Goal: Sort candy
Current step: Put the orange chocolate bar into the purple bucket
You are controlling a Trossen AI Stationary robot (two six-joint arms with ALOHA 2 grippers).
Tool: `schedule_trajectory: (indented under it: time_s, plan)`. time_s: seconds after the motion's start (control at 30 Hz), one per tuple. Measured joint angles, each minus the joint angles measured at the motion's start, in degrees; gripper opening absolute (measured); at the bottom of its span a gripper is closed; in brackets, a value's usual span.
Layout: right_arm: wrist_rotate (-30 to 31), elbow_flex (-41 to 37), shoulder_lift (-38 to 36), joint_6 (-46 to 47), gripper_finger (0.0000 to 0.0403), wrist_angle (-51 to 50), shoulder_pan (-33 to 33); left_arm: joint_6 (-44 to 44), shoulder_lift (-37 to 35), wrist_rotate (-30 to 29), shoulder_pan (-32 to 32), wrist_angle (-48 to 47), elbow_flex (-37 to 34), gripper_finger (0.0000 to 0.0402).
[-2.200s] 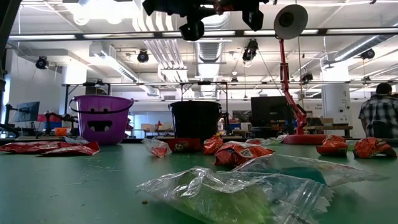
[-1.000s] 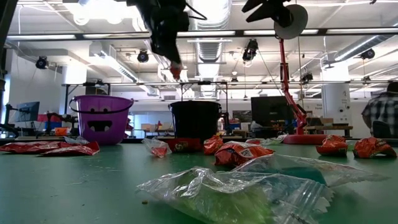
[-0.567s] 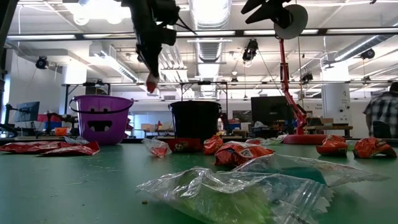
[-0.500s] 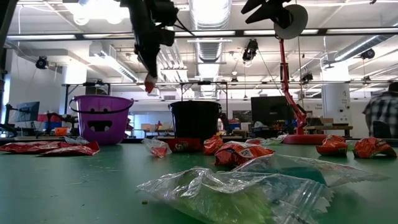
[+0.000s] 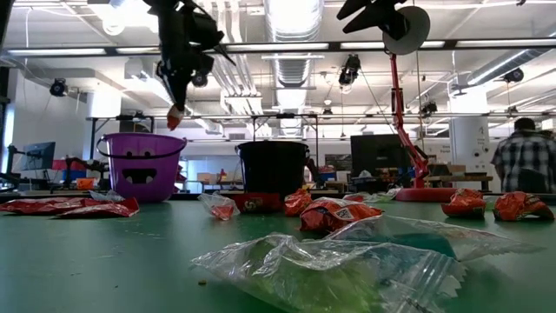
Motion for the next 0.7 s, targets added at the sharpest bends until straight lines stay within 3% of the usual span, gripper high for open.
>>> schedule_trajectory:
  time_s: [0.27,0.7]
  plan:
    - [0.8,0.0,0.0,0.0,0.0132,0.0,0.0,0.6,-0.6,-0.3,4.5,-4.0,0.0,0.0024]
    - [0.8,-0.1,0.0,0.5,0.0132,0.0,0.0,2.7,-0.5,-0.3,4.6,-4.5,-0.8,0.0047]
